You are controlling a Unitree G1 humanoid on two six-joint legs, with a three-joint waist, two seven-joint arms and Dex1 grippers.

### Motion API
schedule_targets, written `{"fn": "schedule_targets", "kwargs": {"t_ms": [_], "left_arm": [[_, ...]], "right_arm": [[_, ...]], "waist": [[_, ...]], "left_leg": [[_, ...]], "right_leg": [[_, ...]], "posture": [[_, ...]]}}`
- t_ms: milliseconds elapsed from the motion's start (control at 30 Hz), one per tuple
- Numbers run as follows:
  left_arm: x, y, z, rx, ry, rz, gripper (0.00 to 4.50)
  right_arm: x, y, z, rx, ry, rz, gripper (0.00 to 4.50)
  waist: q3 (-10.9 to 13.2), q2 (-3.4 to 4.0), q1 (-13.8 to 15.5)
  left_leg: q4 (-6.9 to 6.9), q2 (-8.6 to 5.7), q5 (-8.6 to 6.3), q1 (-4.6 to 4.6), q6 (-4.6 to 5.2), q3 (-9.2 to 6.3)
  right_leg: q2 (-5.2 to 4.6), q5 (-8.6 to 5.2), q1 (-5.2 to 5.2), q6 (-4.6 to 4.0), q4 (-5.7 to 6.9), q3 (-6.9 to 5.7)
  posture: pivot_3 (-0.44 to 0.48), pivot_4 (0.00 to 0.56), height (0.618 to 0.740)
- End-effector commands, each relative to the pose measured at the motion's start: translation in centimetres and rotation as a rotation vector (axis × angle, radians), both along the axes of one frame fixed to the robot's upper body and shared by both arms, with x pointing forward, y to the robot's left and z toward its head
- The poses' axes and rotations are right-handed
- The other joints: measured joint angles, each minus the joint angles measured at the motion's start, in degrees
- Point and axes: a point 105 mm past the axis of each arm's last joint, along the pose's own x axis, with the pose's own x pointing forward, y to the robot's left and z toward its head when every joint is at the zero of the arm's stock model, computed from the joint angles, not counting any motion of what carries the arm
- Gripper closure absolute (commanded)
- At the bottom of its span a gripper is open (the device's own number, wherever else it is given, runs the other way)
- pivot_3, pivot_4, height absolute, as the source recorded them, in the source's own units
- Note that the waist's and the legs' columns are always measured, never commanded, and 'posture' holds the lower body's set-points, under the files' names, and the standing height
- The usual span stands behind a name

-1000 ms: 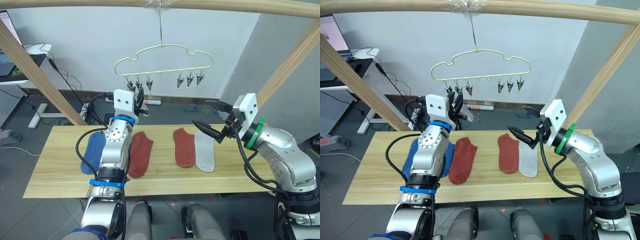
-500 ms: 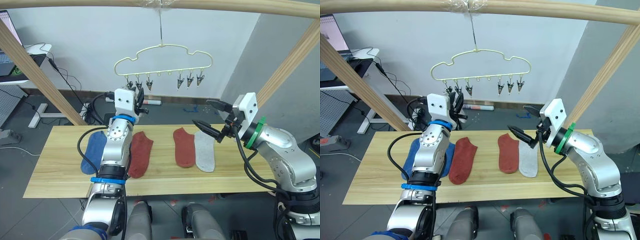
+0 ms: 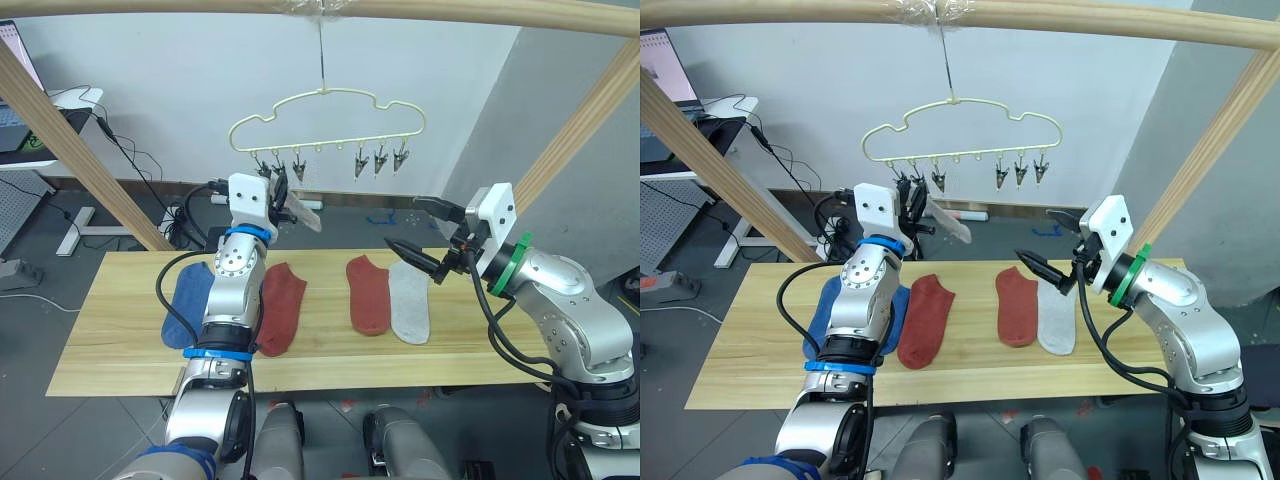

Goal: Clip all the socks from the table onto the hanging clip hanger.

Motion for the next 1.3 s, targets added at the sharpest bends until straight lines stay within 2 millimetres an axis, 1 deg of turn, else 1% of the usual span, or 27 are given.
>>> {"fn": "schedule_targets", "kwargs": {"t_ms": [33,433,833,967,1033,1133,1300], "left_arm": [[0.06,-0.59,1.99,-0.02,-0.071,-0.02,3.19],[0.41,-0.87,2.29,-0.03,-0.079,-0.027,3.19],[0.56,-1.06,1.87,0.005,-0.07,-0.014,3.19],[0.55,-1.22,1.92,0.015,-0.076,-0.019,2.35],[0.56,-1.2,1.91,0.013,-0.076,-0.017,1.69],[0.57,-1.17,1.9,0.01,-0.075,-0.015,0.87],[0.63,-0.96,1.94,0.007,-0.073,-0.002,0.87]], "right_arm": [[-0.79,0.18,1.44,0.014,-0.056,0.014,0.0],[-0.83,0.2,1.43,0.013,-0.053,0.009,0.0],[-0.85,0.13,1.38,0.013,-0.052,0.005,0.0],[-0.84,0.15,1.37,0.015,-0.051,0.005,0.0],[-0.84,0.15,1.35,0.015,-0.051,0.005,0.0],[-0.81,0.14,1.33,0.015,-0.05,0.005,0.0],[-0.79,0.07,1.29,0.013,-0.049,0.001,0.0]], "waist": [[0.0,0.0,0.0],[0.0,0.0,-0.1],[0.0,0.0,-0.1],[0.0,0.0,-0.1],[0.0,0.0,-0.1],[0.0,0.0,-0.1],[0.0,0.0,-0.1]], "left_leg": [[0.01,0.0,0.0,0.0,0.0,0.01],[0.04,0.0,0.0,0.0,0.0,0.03],[0.05,0.0,0.0,0.0,0.0,0.04],[0.05,0.0,0.0,0.0,0.0,0.04],[0.05,0.0,0.0,0.0,0.0,0.04],[0.06,0.0,0.0,0.0,0.0,0.04],[0.06,0.0,0.0,0.0,0.0,0.04]], "right_leg": [[0.0,0.0,0.0,0.0,0.0,0.01],[0.0,0.02,0.0,0.02,0.01,0.02],[0.0,0.03,0.0,0.01,0.01,0.02],[0.0,0.03,0.0,0.01,0.02,0.02],[0.0,0.04,0.0,0.0,0.02,0.02],[0.0,0.04,0.0,0.0,0.02,0.02],[0.0,0.04,0.0,0.0,0.02,0.02]], "posture": [[-0.069,0.211,0.74],[-0.077,0.211,0.74],[-0.081,0.213,0.74],[-0.081,0.213,0.74],[-0.081,0.213,0.74],[-0.081,0.213,0.74],[-0.079,0.214,0.74]]}}
